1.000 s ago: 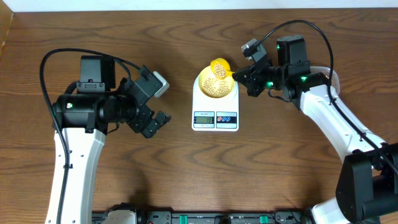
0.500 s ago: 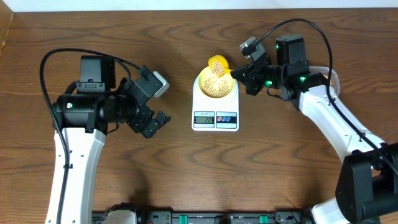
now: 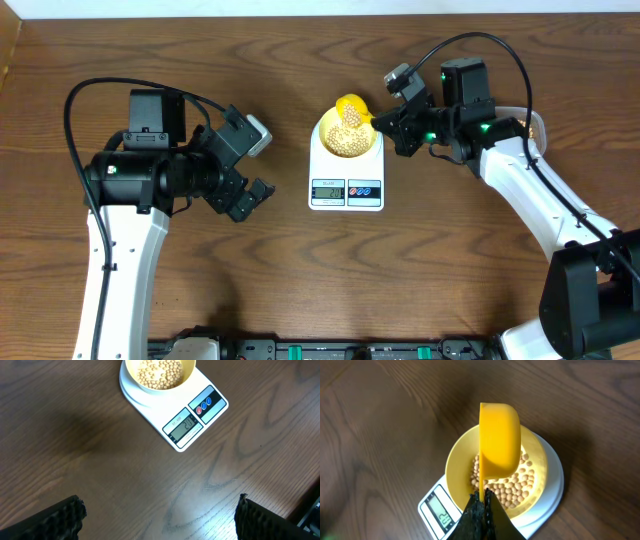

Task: Scoop item into bowl and weigh 50g on scale
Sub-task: 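Tip the scoop to pour chickpeas into the yellow bowl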

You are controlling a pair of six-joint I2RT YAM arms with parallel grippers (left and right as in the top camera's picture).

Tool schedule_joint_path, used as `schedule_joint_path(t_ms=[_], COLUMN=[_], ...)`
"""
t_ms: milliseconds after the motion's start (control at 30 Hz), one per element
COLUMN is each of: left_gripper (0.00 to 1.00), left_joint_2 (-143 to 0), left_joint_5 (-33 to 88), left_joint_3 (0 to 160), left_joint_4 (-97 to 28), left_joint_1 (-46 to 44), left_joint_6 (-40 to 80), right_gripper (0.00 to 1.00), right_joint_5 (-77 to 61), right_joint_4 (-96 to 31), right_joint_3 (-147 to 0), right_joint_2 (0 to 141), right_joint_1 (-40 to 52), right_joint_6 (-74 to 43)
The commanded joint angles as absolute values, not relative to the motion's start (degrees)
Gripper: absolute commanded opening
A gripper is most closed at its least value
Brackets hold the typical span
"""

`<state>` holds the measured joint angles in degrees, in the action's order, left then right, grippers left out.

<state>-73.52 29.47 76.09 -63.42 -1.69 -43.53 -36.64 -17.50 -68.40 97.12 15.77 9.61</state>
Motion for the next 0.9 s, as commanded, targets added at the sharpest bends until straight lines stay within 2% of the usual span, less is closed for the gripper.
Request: schedule_joint_path(t_ms=[0,500,867], left_gripper=[0.98,0.98,0.98], left_joint_2=[-73.63,-73.63,-73.63], left_joint_5=[30.0,30.0,30.0], left_joint_3=[76.07,76.07,76.07], left_joint_4=[-63.59,-63.59,-63.59], left_joint_1=[-1.45,-1.45,-1.45], left_joint_6=[-43.9,-43.9,-43.9], right_gripper=[0.01,0.01,0.01], right_joint_5=[-36.4,-38.57,-32.93], right_joint_4=[-16.64,-17.63,-18.13], right_joint_3=[-68.45,-68.45,-68.45], right_joint_2=[97.62,97.62,97.62], right_joint_1=[15.84,15.9,15.84], right_joint_6=[12.8,12.91,17.39])
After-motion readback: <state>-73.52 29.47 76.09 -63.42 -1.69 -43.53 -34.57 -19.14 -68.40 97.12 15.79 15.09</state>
